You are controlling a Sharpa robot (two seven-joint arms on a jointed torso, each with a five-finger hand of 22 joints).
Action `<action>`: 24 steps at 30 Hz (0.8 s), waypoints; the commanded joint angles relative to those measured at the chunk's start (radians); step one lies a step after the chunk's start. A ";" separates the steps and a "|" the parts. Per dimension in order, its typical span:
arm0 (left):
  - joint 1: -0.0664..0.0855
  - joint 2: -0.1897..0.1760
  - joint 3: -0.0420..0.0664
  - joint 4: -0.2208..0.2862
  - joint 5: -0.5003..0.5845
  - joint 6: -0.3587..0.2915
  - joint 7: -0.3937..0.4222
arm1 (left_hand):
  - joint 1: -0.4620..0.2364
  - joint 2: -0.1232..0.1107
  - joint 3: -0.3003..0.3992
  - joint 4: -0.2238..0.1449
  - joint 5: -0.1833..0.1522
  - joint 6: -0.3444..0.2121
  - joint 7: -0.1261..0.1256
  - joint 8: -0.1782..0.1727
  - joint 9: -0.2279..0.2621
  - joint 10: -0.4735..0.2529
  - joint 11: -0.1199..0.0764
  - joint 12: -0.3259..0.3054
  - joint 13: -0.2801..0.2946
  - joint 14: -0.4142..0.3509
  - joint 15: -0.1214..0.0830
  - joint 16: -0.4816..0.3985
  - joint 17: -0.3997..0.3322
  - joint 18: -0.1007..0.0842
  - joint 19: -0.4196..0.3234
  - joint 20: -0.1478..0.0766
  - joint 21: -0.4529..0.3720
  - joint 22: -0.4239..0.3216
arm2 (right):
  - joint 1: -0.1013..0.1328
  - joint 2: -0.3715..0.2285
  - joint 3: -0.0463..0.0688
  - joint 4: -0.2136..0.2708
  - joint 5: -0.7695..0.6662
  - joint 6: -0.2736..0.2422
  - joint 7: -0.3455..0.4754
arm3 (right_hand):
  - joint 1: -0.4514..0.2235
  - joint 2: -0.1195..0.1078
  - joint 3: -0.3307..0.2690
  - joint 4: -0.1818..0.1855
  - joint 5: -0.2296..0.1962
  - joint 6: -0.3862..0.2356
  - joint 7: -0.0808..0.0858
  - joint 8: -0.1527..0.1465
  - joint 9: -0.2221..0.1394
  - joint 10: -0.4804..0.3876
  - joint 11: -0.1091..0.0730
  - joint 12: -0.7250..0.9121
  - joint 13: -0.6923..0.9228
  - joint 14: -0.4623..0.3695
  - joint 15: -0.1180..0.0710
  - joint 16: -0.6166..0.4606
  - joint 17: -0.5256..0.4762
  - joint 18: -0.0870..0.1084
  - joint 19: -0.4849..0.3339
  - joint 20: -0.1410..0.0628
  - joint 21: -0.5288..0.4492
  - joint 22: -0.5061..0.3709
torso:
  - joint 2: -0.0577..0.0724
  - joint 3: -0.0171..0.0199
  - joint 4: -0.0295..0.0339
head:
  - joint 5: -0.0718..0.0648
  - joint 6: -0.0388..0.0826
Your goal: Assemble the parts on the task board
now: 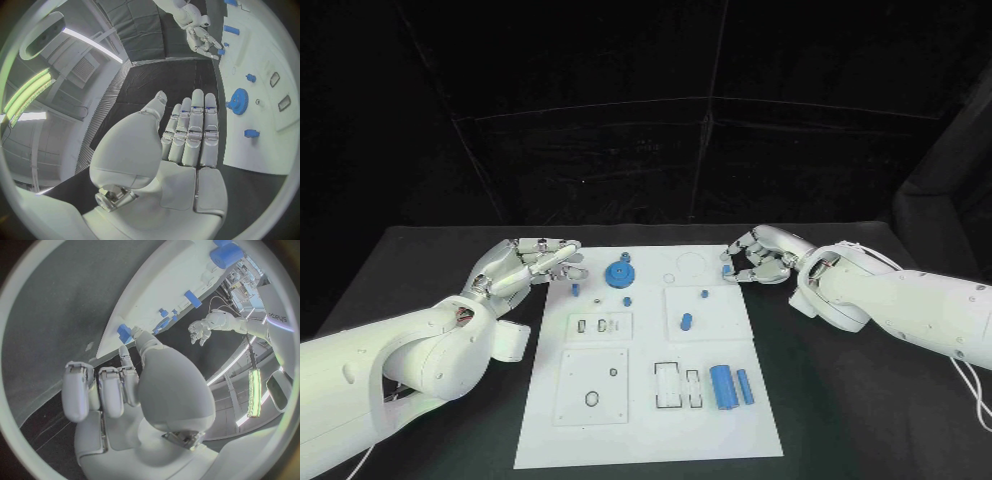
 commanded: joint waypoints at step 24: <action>0.000 -0.001 0.000 0.000 -0.004 0.009 0.007 | 0.004 0.006 0.002 -0.013 0.001 0.004 0.004 -0.007 -0.001 -0.001 0.001 -0.009 -0.002 0.003 0.003 -0.008 0.003 0.007 0.008 -0.001 -0.009 -0.002 | -0.006 0.015 0.000 -0.016 -0.009 0.028 -0.015 | -0.007 0.014 0.013 -0.025 -0.013 0.044 -0.011 0.012 -0.001 0.054 -0.007 0.005 0.194 0.080 -0.006 0.001 0.156 -0.015 0.004 -0.006 0.000 0.032 | -0.001 -0.0003 0.0002 | -0.004 -0.004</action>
